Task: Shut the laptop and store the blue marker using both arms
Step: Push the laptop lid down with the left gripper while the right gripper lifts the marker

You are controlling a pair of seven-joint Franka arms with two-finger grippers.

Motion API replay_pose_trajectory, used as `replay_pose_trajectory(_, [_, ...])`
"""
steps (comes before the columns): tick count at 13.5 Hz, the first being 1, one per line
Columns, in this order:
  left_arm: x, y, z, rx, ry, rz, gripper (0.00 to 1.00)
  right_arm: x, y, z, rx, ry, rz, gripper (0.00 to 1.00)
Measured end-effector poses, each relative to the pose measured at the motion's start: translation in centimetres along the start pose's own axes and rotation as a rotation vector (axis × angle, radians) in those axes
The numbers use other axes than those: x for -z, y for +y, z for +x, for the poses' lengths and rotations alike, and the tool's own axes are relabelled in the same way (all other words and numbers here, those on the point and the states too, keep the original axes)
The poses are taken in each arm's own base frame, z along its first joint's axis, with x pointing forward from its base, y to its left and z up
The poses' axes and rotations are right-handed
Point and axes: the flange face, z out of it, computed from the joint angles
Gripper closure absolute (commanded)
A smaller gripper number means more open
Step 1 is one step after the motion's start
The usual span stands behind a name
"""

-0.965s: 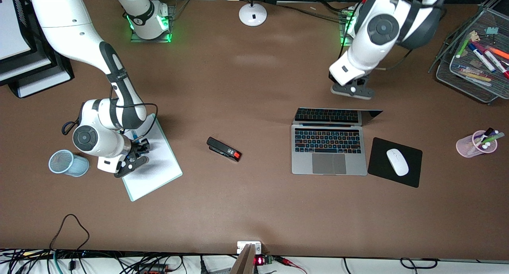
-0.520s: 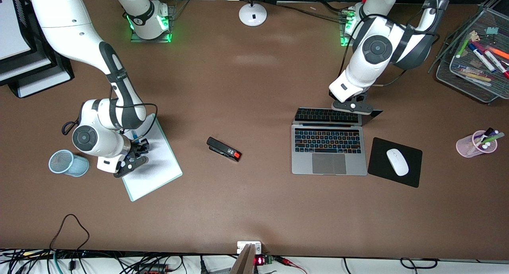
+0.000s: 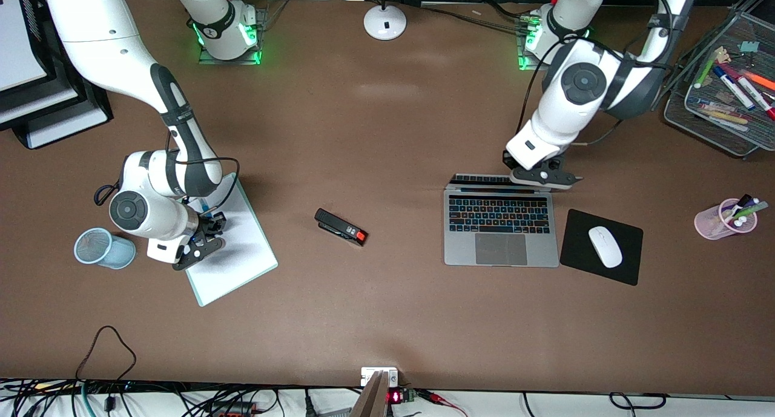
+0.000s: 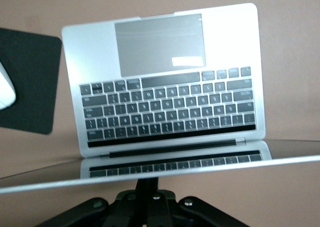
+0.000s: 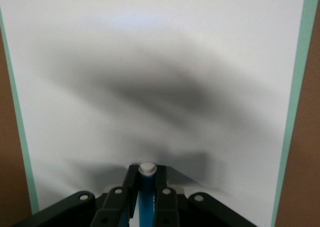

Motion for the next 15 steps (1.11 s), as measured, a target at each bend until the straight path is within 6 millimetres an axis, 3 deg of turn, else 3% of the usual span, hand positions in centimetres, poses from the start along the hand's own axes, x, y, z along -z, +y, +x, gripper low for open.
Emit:
replay_pose_trajectory(4, [-0.7,-1.3,2.6,-0.012,0.020,0.020,1.00,0.2,0.1,0.1,0.000,0.006,-0.002,1.00])
replay_pose_trajectory(6, [-1.4,-1.5,3.8,-0.001,0.030,0.000,1.00,1.4,0.2,0.5,0.000,0.027,-0.012,1.00])
replay_pose_trajectory(15, [-6.9,-3.4,8.1,0.068,0.099,-0.109,1.00,12.5,1.6,2.4,0.001,0.070,-0.028,1.00])
